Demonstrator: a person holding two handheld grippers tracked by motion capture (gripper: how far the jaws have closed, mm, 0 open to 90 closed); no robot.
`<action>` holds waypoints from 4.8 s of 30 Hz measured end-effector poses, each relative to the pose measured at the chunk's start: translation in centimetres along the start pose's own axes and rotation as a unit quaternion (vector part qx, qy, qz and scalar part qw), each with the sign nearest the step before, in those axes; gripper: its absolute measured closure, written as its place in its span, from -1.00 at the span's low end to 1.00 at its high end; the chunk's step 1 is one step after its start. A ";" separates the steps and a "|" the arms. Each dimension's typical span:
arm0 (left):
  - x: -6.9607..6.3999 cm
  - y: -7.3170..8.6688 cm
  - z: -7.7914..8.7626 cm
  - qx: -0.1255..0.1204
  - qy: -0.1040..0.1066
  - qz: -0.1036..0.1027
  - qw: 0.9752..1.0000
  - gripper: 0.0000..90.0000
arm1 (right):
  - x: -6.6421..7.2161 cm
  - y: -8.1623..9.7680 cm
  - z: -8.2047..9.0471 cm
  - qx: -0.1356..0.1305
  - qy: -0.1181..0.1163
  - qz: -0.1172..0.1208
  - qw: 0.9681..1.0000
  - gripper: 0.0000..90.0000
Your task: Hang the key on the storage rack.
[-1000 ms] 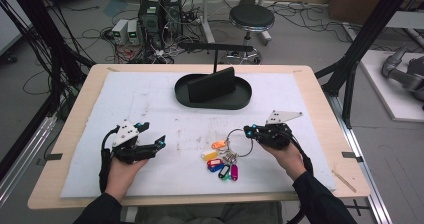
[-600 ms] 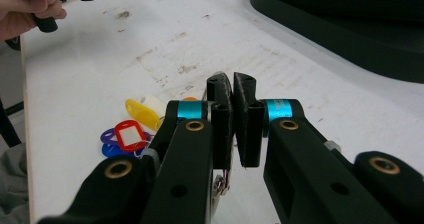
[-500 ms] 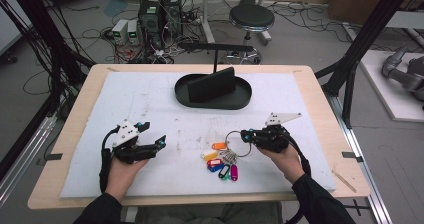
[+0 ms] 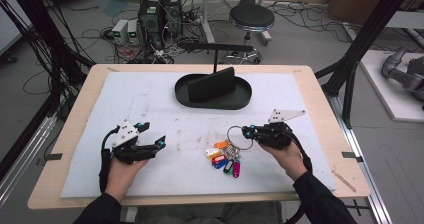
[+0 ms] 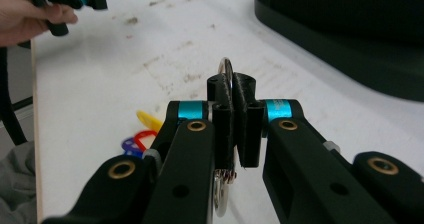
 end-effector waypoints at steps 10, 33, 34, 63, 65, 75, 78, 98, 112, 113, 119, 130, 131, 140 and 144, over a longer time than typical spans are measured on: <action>0.2 0.1 0.3 0.000 -0.003 0.001 1.000 -0.46 | -0.9 -2.2 1.3 -0.034 -0.008 0.017 0.999 0.95; 0.5 0.3 0.8 -0.006 -0.007 0.003 1.000 -0.46 | -4.0 -8.1 3.5 -0.087 0.028 0.041 0.995 0.96; 0.5 0.3 0.8 -0.006 -0.007 0.003 1.000 -0.46 | -4.2 -8.4 3.5 -0.088 0.032 0.040 0.995 0.96; 0.8 0.3 1.4 -0.014 -0.009 0.005 1.000 -0.46 | -9.0 -14.1 0.3 -0.114 0.092 0.031 0.989 0.96; 0.8 0.4 1.4 -0.014 -0.010 0.007 1.000 -0.46 | -9.5 -14.0 0.0 -0.115 0.095 0.024 0.988 0.96; 0.9 0.5 1.9 -0.016 -0.013 0.006 1.000 -0.46 | -11.4 -14.7 -1.6 -0.113 0.116 0.002 0.987 0.96; 0.9 0.6 2.0 -0.017 -0.012 0.005 1.000 -0.46 | -11.7 -14.6 -1.9 -0.115 0.125 -0.002 0.986 0.96; 1.1 1.1 2.7 -0.011 -0.022 0.007 1.000 -0.46 | -14.4 -13.1 -3.4 -0.096 0.161 -0.057 0.981 0.96; 1.0 1.3 3.0 -0.012 -0.024 0.007 1.000 -0.46 | -14.9 -12.7 -3.9 -0.091 0.180 -0.075 0.977 0.94; 1.0 1.2 3.0 -0.013 -0.024 0.008 1.000 -0.46 | -14.8 -12.7 -4.0 -0.089 0.182 -0.074 0.977 0.94; 1.0 1.3 3.1 -0.013 -0.024 0.007 1.000 -0.46 | -14.8 -12.6 -4.0 -0.080 0.193 -0.074 0.975 0.94; 1.0 1.3 3.0 -0.012 -0.024 0.008 1.000 -0.46 | -14.7 -12.6 -4.0 -0.060 0.224 -0.066 0.971 0.84; 1.0 1.3 3.0 -0.012 -0.024 0.009 1.000 -0.46 | -14.7 -12.6 -3.9 -0.060 0.227 -0.066 0.970 0.82; 1.1 1.2 2.9 -0.012 -0.027 0.008 1.000 -0.46 | -13.9 -13.2 -1.6 -0.076 0.235 -0.049 0.968 0.45; 1.1 1.1 2.7 -0.014 -0.027 0.010 0.999 -0.46 | -13.1 -13.5 -0.5 -0.080 0.230 -0.043 0.969 0.19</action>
Point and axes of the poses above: each handheld gripper's, and its own axes: z roughly backward along the jaws, y roughly out of its underside, x roughly to its left, the point moved 1 cm from there along -z, roughly forward along the jaws, and after that the axes turned 2 degrees about y, right-handed, at the moved point
